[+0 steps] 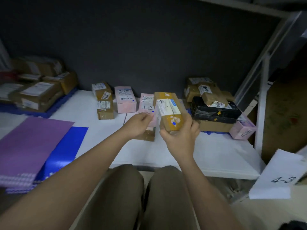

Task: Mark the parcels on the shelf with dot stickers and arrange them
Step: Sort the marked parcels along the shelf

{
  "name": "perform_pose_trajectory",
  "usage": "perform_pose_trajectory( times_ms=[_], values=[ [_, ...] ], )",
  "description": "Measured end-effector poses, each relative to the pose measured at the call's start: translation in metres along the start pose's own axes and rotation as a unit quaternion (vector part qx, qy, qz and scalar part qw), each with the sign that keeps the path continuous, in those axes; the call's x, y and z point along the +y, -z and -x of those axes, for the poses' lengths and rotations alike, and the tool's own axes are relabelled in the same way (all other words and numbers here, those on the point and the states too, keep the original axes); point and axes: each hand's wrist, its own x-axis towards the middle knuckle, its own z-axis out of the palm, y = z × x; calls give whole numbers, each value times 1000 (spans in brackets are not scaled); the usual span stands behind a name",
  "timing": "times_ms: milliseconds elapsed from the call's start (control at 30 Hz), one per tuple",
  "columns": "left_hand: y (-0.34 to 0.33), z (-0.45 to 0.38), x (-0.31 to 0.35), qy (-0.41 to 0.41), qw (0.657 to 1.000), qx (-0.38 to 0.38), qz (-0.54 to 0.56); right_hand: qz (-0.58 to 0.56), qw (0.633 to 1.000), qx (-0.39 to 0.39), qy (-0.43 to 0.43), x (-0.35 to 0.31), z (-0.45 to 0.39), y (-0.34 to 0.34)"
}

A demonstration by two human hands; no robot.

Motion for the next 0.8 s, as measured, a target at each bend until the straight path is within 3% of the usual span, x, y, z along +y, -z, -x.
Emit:
perform_pose_trajectory(
  times_ms=[200, 300, 467, 533, 700, 800],
  values=[
    [71, 58, -18, 71, 971, 17, 228, -43, 990, -99, 92, -93, 39, -27],
    [119, 76, -52, 82, 948, 76, 297, -54, 971, -200, 119, -134, 55, -60],
    [191, 80, -122, 123, 943, 175, 256, -276, 879, -388, -6, -187, 66, -134],
    [215, 73, -150, 141, 934, 216, 246, -299, 847, -434, -66, -206, 66, -170],
    [267, 36, -202, 159, 912, 252, 281, -358, 810, -432, -171, -240, 44, -271],
    [297, 6, -222, 160, 898, 279, 302, -386, 808, -398, -196, -261, 20, -326]
  ],
)
